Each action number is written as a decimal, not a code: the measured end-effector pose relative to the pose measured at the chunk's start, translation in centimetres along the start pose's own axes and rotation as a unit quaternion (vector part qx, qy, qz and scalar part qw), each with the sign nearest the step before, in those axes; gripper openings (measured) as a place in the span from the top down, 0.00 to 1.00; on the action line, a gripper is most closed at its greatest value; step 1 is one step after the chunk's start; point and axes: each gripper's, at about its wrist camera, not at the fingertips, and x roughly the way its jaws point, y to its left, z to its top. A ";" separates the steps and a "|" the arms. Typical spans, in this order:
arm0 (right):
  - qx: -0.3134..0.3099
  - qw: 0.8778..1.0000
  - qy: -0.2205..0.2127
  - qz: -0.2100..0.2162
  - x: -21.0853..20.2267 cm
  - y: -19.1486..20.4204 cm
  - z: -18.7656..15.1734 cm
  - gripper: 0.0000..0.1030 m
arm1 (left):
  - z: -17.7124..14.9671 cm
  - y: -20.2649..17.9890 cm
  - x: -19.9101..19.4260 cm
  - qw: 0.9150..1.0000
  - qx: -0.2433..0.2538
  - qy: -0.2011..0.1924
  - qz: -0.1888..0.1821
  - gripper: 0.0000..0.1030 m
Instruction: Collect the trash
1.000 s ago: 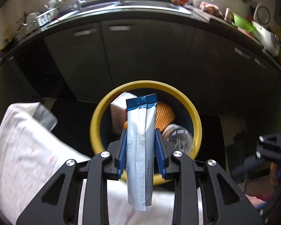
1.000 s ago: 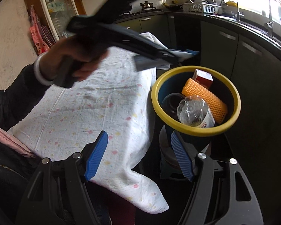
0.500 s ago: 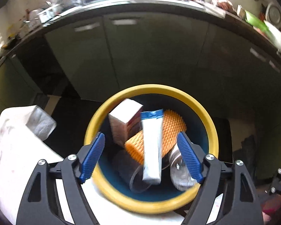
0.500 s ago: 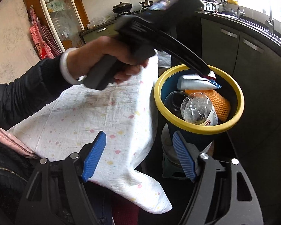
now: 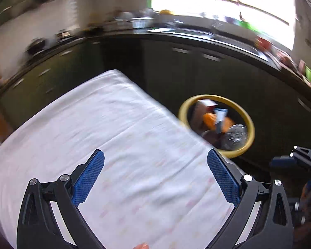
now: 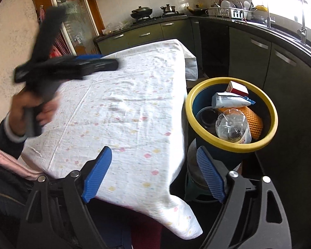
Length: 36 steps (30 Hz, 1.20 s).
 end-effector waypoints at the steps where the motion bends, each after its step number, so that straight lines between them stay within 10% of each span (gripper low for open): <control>1: 0.002 1.000 -0.002 -0.005 -0.1 0.2 0.0 0.20 | -0.8 0.9 -1.0 1.000 -0.010 -0.003 0.018 0.05; 19: 0.079 0.982 -0.124 -0.117 -7.7 3.7 1.9 0.07 | -14.2 10.7 -24.1 0.962 -0.181 -0.135 0.156 0.05; 36: 0.054 0.967 -0.178 -0.176 -11.7 6.4 1.1 0.07 | -15.2 6.2 -29.1 0.957 -0.153 -0.176 0.174 0.05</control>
